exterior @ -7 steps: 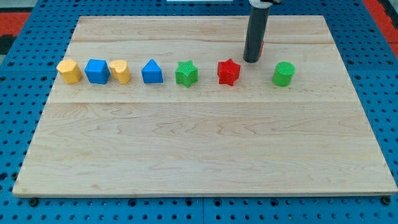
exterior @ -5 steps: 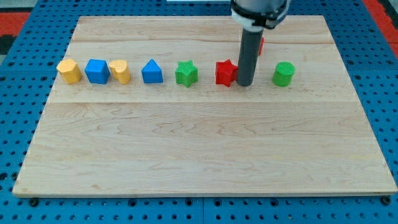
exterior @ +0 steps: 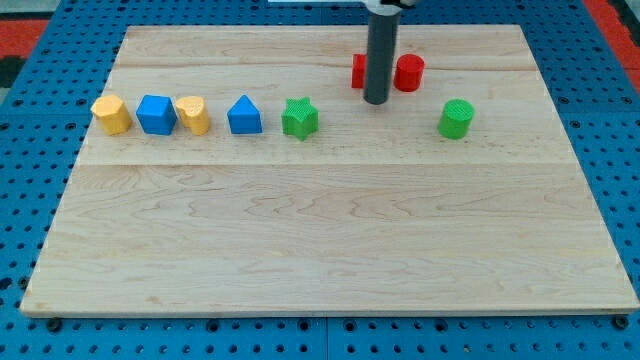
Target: Move the red star and yellow heart parallel to each other
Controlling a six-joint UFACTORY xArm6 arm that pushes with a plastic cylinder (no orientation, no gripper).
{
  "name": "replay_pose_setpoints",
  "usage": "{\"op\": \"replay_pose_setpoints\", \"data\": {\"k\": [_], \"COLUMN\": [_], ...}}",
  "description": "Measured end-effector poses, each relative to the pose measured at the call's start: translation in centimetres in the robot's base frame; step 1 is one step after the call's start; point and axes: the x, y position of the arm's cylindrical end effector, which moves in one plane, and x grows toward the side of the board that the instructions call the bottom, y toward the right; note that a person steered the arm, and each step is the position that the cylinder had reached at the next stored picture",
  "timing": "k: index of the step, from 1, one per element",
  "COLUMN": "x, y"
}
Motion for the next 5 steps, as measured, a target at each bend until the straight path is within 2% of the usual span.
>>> {"op": "replay_pose_setpoints", "data": {"k": [2,3,4,5], "x": [-1.3,0.6,5.8,7.7], "y": [1.0,-0.5,-0.5,-5.7]}}
